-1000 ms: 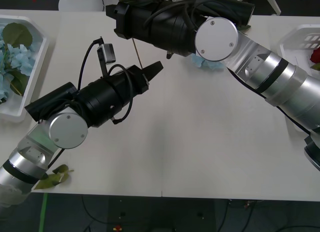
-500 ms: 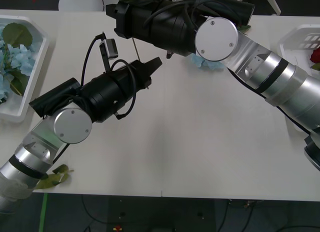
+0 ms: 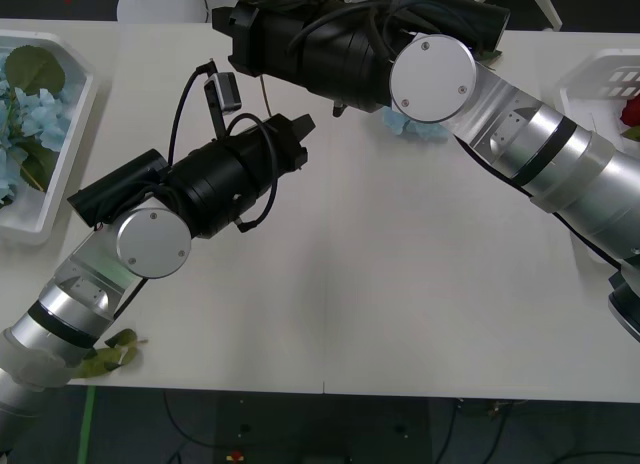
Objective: Place the red flowers into the right box and the blue flowers into the left box. If a person shows an open palm, hand one flower to the person first, then continue sorting.
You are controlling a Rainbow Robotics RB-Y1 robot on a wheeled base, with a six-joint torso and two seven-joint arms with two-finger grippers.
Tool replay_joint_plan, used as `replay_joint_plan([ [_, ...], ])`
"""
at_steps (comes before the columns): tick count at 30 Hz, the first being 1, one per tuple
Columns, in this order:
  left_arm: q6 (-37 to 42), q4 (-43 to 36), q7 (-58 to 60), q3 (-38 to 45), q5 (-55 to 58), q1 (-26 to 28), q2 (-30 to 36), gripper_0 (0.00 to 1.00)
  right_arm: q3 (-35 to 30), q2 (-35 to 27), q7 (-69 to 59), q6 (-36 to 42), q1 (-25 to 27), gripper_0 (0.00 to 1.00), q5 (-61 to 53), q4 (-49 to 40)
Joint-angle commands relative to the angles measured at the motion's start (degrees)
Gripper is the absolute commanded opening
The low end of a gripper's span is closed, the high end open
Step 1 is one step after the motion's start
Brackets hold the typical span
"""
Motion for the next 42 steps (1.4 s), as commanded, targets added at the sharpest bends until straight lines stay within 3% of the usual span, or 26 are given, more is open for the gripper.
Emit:
replay_joint_plan([
  [1,-0.83,-0.43,-1.29,-0.43,-0.22,-2.42,-1.04,0.0,0.13,1.3,1.59,-0.64,-0.19,0.0,-0.57,-1.09],
  [7,-0.83,-0.43,-1.38,-0.34,-0.22,-2.33,-0.78,0.0,0.13,1.12,1.5,-0.64,-0.28,0.03,-0.57,-1.09],
  [8,-0.83,-0.43,-1.38,-0.34,-0.22,-2.33,-0.6,0.0,0.13,1.03,1.42,-0.64,-0.28,0.24,-0.57,-1.09],
  [10,-1.27,-0.43,-1.38,-0.34,-0.3,-2.33,-0.17,0.0,0.04,0.86,1.15,-0.73,-0.37,0.5,-0.57,-1.09],
  [14,-2.06,-0.43,-1.29,-0.34,-0.22,-2.33,0.54,0.0,0.04,0.51,0.89,-0.99,-0.37,0.66,-0.57,-1.09],
  [19,-3.64,-0.43,-1.11,-0.16,2.42,-2.25,3.26,0.0,-0.14,0.15,0.89,-1.08,-0.63,0.69,-0.66,-1.09],
  [32,-4.26,4.23,-1.2,8.1,27.91,0.21,24.8,0.0,-1.02,-3.45,0.1,-0.9,-0.72,0.7,-3.65,-0.91],
  [42,-3.91,15.83,-1.47,9.06,43.38,-1.02,36.22,0.0,-5.67,-7.05,-5.79,8.5,-5.03,0.69,-12.0,10.78],
])
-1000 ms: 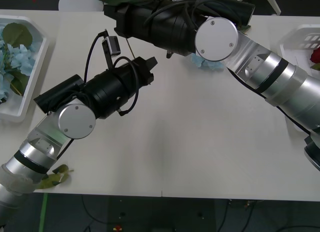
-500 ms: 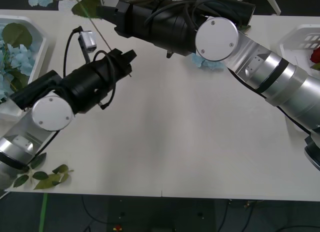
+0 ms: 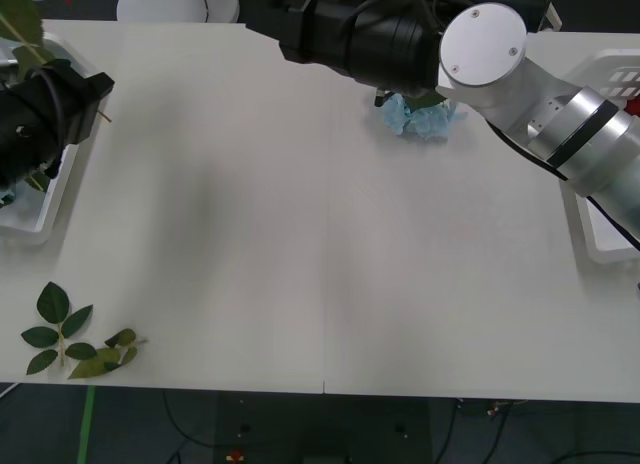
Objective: Place the red flowers into the right box and the blue flowers into the left box. If a person shows an open palm, hand one flower to the person first, then continue sorting.
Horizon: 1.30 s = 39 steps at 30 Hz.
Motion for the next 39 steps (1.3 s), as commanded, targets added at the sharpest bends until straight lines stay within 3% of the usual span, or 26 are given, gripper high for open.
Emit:
replay_joint_plan([
  [1,0.13,6.31,-1.47,1.89,5.11,-1.55,5.67,0.0,-2.76,-2.87,-8.07,1.22,-5.38,0.7,-3.28,6.93],
  [11,1.18,17.56,-2.52,1.89,10.03,-4.18,7.69,0.0,-2.68,-3.13,-36.46,-1.33,-9.52,0.7,-3.11,20.03],
  [19,1.18,20.81,-3.4,1.89,9.68,-4.36,7.69,0.02,-2.68,-1.72,-58.87,-9.59,-9.69,0.71,-3.46,24.16],
  [22,1.09,20.9,-3.66,1.89,9.68,-4.36,7.69,0.3,-2.76,-1.2,-65.2,-11.52,-9.95,0.73,-6.36,26.88],
  [23,0.92,20.9,-3.75,1.89,9.68,-4.36,7.78,0.5,-2.76,-0.85,-67.92,-11.96,-10.39,0.73,-9.52,28.46],
  [25,0.92,20.9,-3.93,2.06,9.68,-4.36,7.78,0.72,-2.68,-0.76,-71.0,-12.67,-10.92,0.73,-14.44,30.13],
  [29,0.92,20.81,-4.19,2.77,9.77,-4.18,7.78,1.0,-2.68,-0.14,-76.89,-13.37,-11.54,0.73,-28.16,33.91],
  [33,0.92,20.2,-4.54,2.77,10.12,-4.01,7.69,1.0,-2.15,0.65,-81.63,-14.95,-11.71,0.73,-37.47,37.17],
  [39,0.13,15.71,-4.72,2.77,12.14,-1.46,7.78,1.0,1.98,2.14,-88.66,-16.62,-12.15,0.8,-39.49,40.77],
])
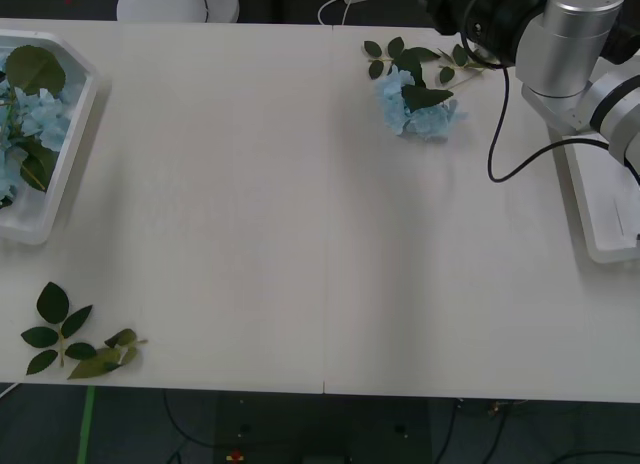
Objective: Place the red flowers into the right box and the blue flowers into the left box. If a person shows an open palm, hand one flower to the person first, then continue sorting.
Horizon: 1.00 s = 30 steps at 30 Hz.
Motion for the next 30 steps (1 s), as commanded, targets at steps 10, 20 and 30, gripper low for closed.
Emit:
replay_joint_plan([
  [10,-0.62,-23.58,-6.14,8.5,1.33,13.93,2.84,1.0,3.71,5.18,-17.92,-1.15,-4.91,0.87,-0.04,7.34],
  [20,3.33,-39.84,-6.84,10.7,-11.76,26.15,-1.21,1.0,5.82,7.11,-26.53,5.62,-5.17,0.87,9.8,11.65],
  [30,27.76,-46.0,1.42,10.7,-51.93,20.96,-9.91,1.0,3.8,5.0,-27.68,20.82,-7.81,0.87,27.29,11.12],
])
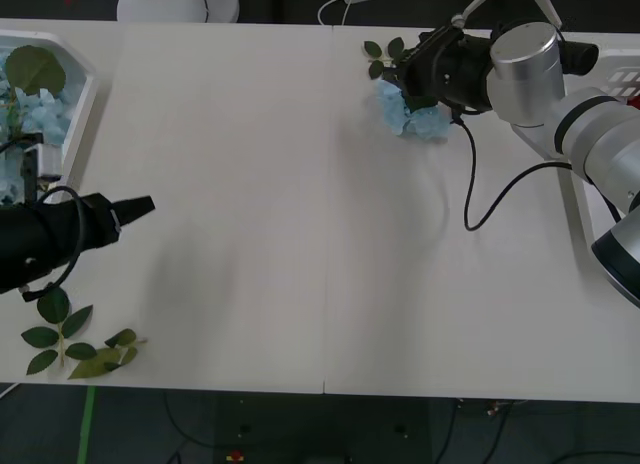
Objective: Place the red flowers into the right box and the blue flowers into the left box. If a person shows an open palm, hand one flower to the person first, then continue sorting.
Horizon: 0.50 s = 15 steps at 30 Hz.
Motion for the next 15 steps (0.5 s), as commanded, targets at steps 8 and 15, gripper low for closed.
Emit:
replay_joint_plan([
  [8,44.97,-25.32,30.15,1.44,-38.92,-11.6,-10.71,1.0,-6.62,-6.82,13.67,24.21,-7.4,0.89,33.98,-8.05],
  [15,60.79,-29.45,16.96,8.65,-32.77,-15.03,-16.95,1.0,-7.59,-9.81,35.82,30.89,-7.4,0.89,46.29,-10.87],
])
